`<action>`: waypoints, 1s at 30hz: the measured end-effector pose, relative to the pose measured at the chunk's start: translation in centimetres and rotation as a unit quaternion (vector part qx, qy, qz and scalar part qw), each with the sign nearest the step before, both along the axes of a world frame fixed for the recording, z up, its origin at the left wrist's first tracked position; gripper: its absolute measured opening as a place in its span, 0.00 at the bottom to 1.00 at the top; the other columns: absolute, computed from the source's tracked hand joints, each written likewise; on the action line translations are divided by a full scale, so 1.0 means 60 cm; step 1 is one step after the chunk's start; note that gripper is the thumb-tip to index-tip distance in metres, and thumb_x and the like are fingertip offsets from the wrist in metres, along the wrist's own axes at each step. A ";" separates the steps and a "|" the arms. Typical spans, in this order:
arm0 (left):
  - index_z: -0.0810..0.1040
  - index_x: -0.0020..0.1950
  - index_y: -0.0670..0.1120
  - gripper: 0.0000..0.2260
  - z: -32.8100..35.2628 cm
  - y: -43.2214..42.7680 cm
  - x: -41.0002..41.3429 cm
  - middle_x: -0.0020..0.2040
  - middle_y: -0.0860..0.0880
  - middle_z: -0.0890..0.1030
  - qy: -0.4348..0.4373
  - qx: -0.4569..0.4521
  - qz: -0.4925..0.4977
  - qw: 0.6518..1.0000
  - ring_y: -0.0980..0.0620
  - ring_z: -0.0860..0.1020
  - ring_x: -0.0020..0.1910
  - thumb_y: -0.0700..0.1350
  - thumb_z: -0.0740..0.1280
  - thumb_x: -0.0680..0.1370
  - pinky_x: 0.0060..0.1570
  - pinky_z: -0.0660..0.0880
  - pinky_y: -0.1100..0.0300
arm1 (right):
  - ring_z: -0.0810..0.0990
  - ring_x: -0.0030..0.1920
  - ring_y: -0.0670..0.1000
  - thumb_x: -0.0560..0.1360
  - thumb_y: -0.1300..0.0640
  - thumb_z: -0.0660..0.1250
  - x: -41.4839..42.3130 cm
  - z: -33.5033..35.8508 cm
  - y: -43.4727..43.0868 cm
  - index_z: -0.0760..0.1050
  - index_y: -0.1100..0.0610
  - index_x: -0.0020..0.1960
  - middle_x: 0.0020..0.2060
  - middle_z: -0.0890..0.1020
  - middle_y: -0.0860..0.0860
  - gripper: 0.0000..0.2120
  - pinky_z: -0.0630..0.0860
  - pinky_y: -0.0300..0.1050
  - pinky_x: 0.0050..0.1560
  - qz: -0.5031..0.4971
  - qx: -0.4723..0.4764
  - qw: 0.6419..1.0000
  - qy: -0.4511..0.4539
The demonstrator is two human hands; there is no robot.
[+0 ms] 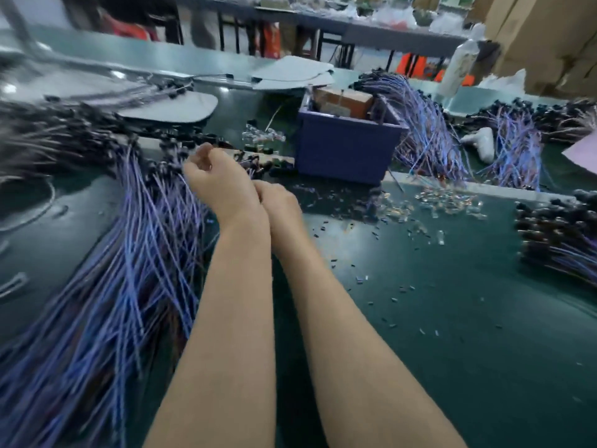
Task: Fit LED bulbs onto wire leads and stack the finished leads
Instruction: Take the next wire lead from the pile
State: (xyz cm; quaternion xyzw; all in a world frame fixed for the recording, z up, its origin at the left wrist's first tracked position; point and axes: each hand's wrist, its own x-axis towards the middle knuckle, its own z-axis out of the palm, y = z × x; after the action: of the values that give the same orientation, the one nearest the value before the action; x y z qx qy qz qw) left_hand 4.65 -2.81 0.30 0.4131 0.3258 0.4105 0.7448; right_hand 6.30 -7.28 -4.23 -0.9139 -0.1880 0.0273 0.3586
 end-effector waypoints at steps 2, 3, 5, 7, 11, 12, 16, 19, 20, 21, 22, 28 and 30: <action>0.71 0.53 0.39 0.06 -0.002 0.027 -0.004 0.46 0.46 0.72 0.001 -0.010 0.021 1.000 0.52 0.70 0.43 0.36 0.56 0.79 0.35 0.66 0.68 | 0.68 0.62 0.60 0.80 0.52 0.56 0.000 -0.002 0.037 0.75 0.51 0.60 0.60 0.74 0.57 0.13 0.66 0.53 0.59 -0.008 -0.098 0.995 0.017; 0.69 0.51 0.39 0.03 -0.002 0.035 -0.005 0.45 0.45 0.71 -0.005 -0.017 0.024 1.000 0.51 0.69 0.44 0.35 0.56 0.80 0.35 0.65 0.67 | 0.68 0.62 0.61 0.80 0.53 0.55 -0.001 -0.004 0.050 0.76 0.54 0.58 0.60 0.74 0.57 0.13 0.65 0.54 0.60 -0.013 -0.108 0.994 0.032; 0.67 0.50 0.40 0.02 -0.002 0.045 -0.006 0.46 0.44 0.71 -0.016 -0.029 0.023 0.999 0.50 0.68 0.44 0.35 0.56 0.80 0.35 0.65 0.67 | 0.72 0.56 0.60 0.78 0.57 0.58 -0.003 -0.007 0.067 0.75 0.58 0.48 0.54 0.76 0.58 0.08 0.69 0.47 0.51 -0.017 -0.059 0.997 0.046; 0.68 0.49 0.42 0.03 -0.001 0.046 -0.009 0.47 0.45 0.73 -0.024 -0.024 0.018 0.999 0.51 0.71 0.44 0.35 0.56 0.79 0.38 0.68 0.66 | 0.74 0.47 0.55 0.76 0.62 0.62 -0.006 -0.008 0.066 0.71 0.58 0.43 0.45 0.77 0.55 0.03 0.69 0.39 0.40 -0.052 0.104 0.990 0.075; 0.71 0.45 0.47 0.07 0.002 0.033 -0.006 0.49 0.44 0.80 -0.009 0.107 -0.056 0.993 0.53 0.76 0.43 0.36 0.58 0.78 0.40 0.71 0.69 | 0.76 0.33 0.46 0.75 0.63 0.66 -0.007 0.029 0.015 0.71 0.63 0.57 0.39 0.79 0.53 0.12 0.75 0.42 0.40 -0.133 0.400 0.899 0.120; 0.73 0.45 0.46 0.06 0.003 0.026 -0.002 0.49 0.43 0.81 0.025 0.175 -0.102 0.979 0.52 0.77 0.44 0.37 0.59 0.78 0.42 0.72 0.67 | 0.75 0.29 0.43 0.76 0.64 0.66 -0.005 0.043 -0.007 0.73 0.63 0.54 0.36 0.79 0.52 0.08 0.74 0.38 0.36 -0.127 0.436 0.885 0.103; 0.78 0.46 0.44 0.10 0.007 -0.027 0.005 0.43 0.46 0.83 0.113 0.386 -0.324 0.856 0.45 0.81 0.49 0.45 0.59 0.80 0.55 0.76 0.54 | 0.75 0.27 0.43 0.78 0.63 0.64 -0.006 0.098 -0.121 0.75 0.58 0.43 0.32 0.78 0.50 0.05 0.75 0.35 0.32 -0.152 0.598 0.785 0.048; 0.77 0.43 0.47 0.12 0.007 -0.074 0.001 0.38 0.51 0.83 0.126 0.454 -0.463 0.751 0.49 0.82 0.46 0.48 0.58 0.81 0.48 0.77 0.58 | 0.78 0.28 0.45 0.78 0.64 0.63 -0.004 0.113 -0.209 0.72 0.58 0.44 0.32 0.78 0.51 0.05 0.77 0.36 0.35 -0.214 0.707 0.674 -0.011; 0.78 0.44 0.47 0.11 0.004 -0.088 0.002 0.38 0.52 0.83 0.126 0.479 -0.480 0.724 0.51 0.82 0.44 0.47 0.59 0.81 0.43 0.76 0.61 | 0.78 0.28 0.45 0.78 0.63 0.63 -0.004 0.114 -0.236 0.71 0.57 0.44 0.32 0.78 0.51 0.05 0.78 0.37 0.35 -0.238 0.726 0.644 -0.027; 0.78 0.46 0.47 0.09 -0.001 -0.102 0.005 0.37 0.53 0.82 0.119 0.499 -0.482 0.711 0.51 0.81 0.42 0.45 0.59 0.81 0.37 0.75 0.65 | 0.78 0.29 0.45 0.78 0.63 0.63 -0.005 0.110 -0.260 0.71 0.57 0.44 0.32 0.78 0.51 0.05 0.78 0.36 0.36 -0.255 0.737 0.625 -0.038; 0.78 0.47 0.46 0.08 -0.006 -0.116 0.008 0.36 0.53 0.80 0.107 0.507 -0.475 0.711 0.52 0.79 0.38 0.43 0.60 0.81 0.32 0.72 0.68 | 0.78 0.29 0.45 0.78 0.63 0.63 -0.006 0.104 -0.279 0.72 0.57 0.44 0.33 0.78 0.51 0.05 0.77 0.36 0.36 -0.265 0.737 0.620 -0.040; 0.80 0.48 0.42 0.08 -0.035 -0.204 0.024 0.39 0.49 0.80 0.071 0.513 -0.415 0.748 0.50 0.75 0.38 0.41 0.61 0.80 0.37 0.67 0.62 | 0.73 0.32 0.46 0.79 0.62 0.62 0.000 0.030 -0.290 0.76 0.57 0.41 0.32 0.76 0.51 0.09 0.73 0.37 0.35 -0.222 0.522 0.823 -0.003; 0.80 0.47 0.43 0.08 -0.048 -0.209 0.027 0.41 0.47 0.81 0.089 0.512 -0.397 0.756 0.47 0.77 0.42 0.42 0.62 0.79 0.41 0.69 0.59 | 0.72 0.31 0.46 0.78 0.62 0.63 0.005 0.013 -0.287 0.75 0.57 0.37 0.30 0.75 0.51 0.12 0.71 0.39 0.36 -0.233 0.483 0.843 -0.044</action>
State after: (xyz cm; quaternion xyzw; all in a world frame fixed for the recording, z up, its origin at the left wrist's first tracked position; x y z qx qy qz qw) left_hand 6.30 -15.37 -2.59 0.8597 -0.0623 0.1447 0.4858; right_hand 6.62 -24.49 -3.44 -0.6419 0.0259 -0.1915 0.7420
